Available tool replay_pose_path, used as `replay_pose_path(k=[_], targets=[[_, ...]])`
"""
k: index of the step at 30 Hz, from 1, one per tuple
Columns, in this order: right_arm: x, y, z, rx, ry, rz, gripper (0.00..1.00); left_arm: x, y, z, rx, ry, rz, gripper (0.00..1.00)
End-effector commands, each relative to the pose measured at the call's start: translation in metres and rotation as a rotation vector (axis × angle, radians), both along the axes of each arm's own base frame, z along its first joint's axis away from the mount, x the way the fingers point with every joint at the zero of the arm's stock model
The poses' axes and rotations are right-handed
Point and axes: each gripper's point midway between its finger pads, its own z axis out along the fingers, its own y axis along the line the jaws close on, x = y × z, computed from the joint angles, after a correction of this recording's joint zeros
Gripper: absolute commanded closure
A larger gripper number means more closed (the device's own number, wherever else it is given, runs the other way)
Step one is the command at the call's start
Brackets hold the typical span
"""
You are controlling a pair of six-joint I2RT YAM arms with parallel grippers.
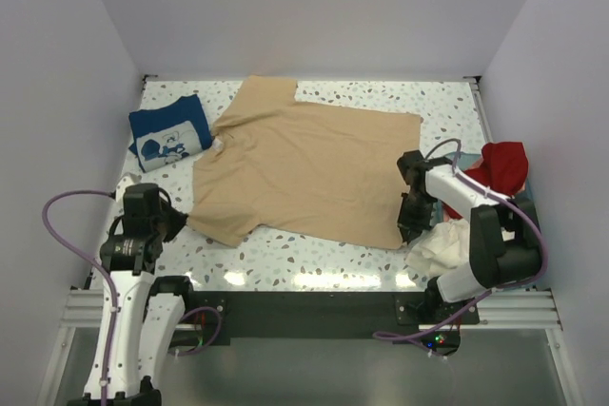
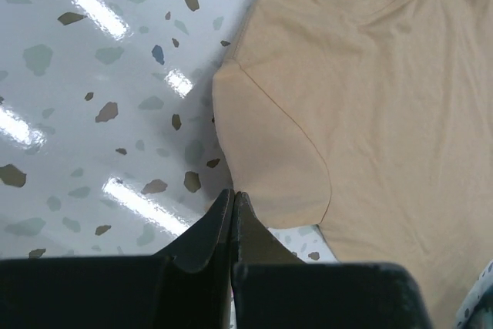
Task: Fold and stack the t-shirts
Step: Fold the tshirt
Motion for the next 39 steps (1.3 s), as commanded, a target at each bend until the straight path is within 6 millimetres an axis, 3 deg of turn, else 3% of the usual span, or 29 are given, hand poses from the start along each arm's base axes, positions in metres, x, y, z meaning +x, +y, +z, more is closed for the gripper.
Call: replay_pose_path(k=[1, 6, 11, 14, 23, 29, 39], targets=[[-0.014, 0.002, 0.007, -0.019, 0.049, 0.011, 1.0, -0.023, 0.01, 0.017, 0.024, 0.026, 0.064, 1.0], [-0.027, 0.01, 0.005, -0.032, 0.084, 0.048, 1.0, -0.046, 0.014, 0.032, 0.046, 0.025, 0.086, 1.0], [-0.044, 0.009, 0.004, -0.041, 0.112, 0.05, 1.0, -0.06, 0.012, 0.023, 0.044, 0.064, 0.072, 1.0], [-0.051, 0.006, 0.005, -0.043, 0.121, 0.051, 1.0, -0.057, 0.009, 0.021, 0.042, 0.057, 0.049, 1.0], [-0.033, 0.016, 0.014, -0.003, 0.114, 0.071, 1.0, 0.003, -0.001, 0.029, 0.066, -0.007, -0.117, 1.0], [-0.007, 0.029, 0.027, 0.065, 0.09, 0.087, 1.0, 0.062, -0.004, 0.049, 0.121, -0.086, -0.227, 1.0], [0.024, 0.019, 0.039, 0.126, 0.065, 0.063, 1.0, 0.14, -0.017, 0.085, 0.159, -0.191, -0.402, 1.0]])
